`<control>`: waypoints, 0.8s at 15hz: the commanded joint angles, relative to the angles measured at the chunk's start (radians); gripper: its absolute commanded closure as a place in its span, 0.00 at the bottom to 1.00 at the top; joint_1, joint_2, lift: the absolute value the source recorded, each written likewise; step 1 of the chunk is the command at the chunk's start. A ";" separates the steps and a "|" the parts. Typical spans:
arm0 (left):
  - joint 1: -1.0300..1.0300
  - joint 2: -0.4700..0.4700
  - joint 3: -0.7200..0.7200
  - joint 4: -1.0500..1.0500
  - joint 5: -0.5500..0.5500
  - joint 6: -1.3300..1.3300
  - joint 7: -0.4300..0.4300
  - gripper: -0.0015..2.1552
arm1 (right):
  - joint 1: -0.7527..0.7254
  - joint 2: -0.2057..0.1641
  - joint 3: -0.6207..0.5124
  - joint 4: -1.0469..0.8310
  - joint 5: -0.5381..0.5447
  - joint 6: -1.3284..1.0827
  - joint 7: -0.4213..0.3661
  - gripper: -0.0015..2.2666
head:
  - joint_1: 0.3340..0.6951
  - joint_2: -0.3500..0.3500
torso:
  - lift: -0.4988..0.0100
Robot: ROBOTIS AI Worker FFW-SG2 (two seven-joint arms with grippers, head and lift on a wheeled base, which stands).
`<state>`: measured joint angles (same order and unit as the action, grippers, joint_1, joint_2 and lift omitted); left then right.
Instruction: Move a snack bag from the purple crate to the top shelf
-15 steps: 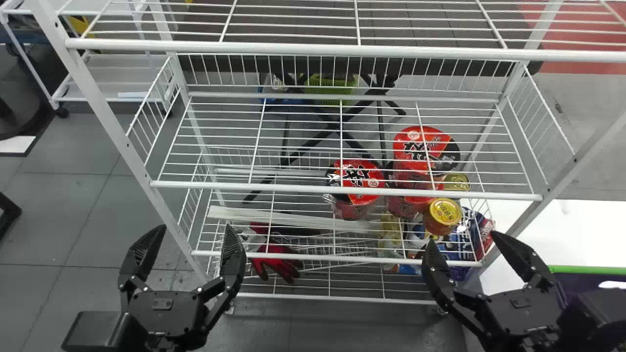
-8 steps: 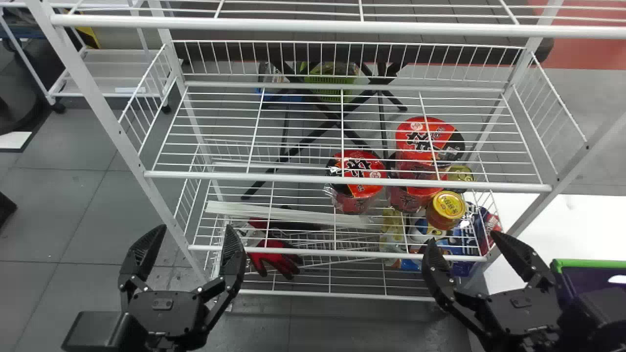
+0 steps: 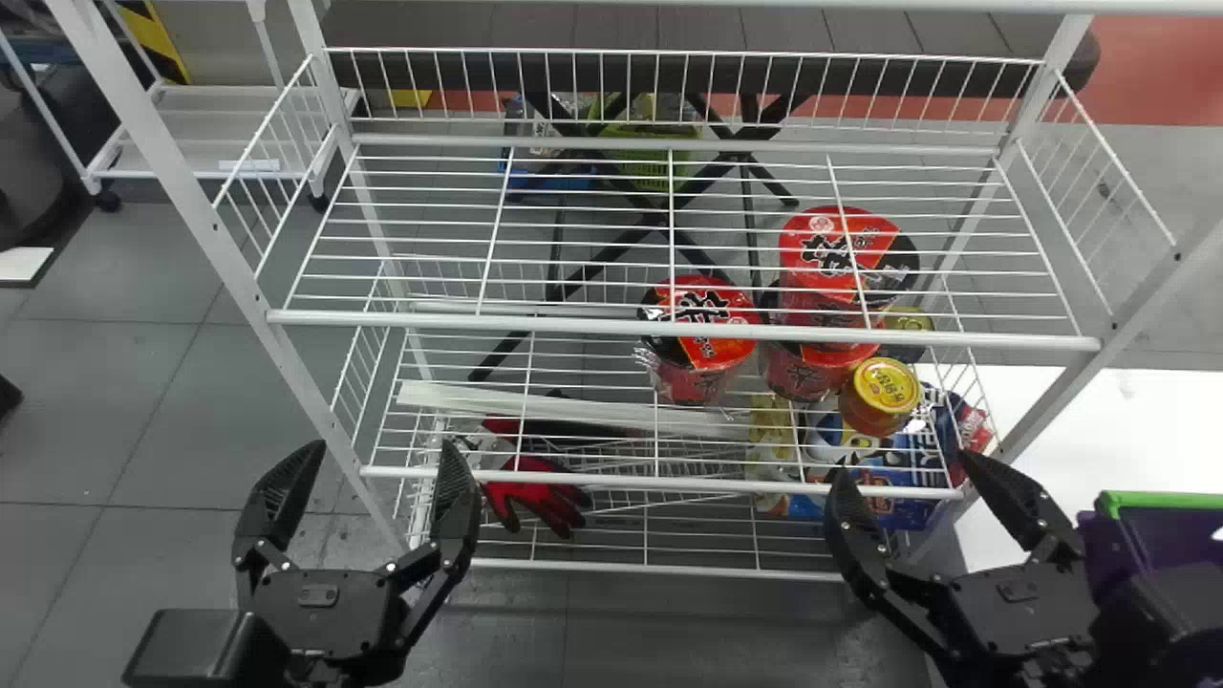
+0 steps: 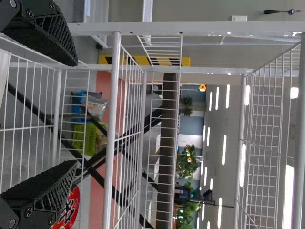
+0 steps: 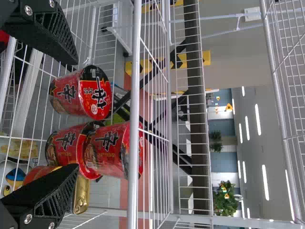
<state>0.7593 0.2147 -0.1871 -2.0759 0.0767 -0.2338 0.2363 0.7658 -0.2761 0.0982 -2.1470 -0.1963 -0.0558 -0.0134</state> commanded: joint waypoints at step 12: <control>0.002 0.008 -0.005 -0.004 0.000 -0.003 0.000 0.04 | 0.015 0.003 -0.009 -0.005 -0.009 -0.025 0.044 0.01 | 1.00 0.51 | 0.10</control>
<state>0.7607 0.2221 -0.1903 -2.0787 0.0767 -0.2341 0.2362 0.7786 -0.2730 0.0938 -2.1534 -0.1984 -0.0691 0.0237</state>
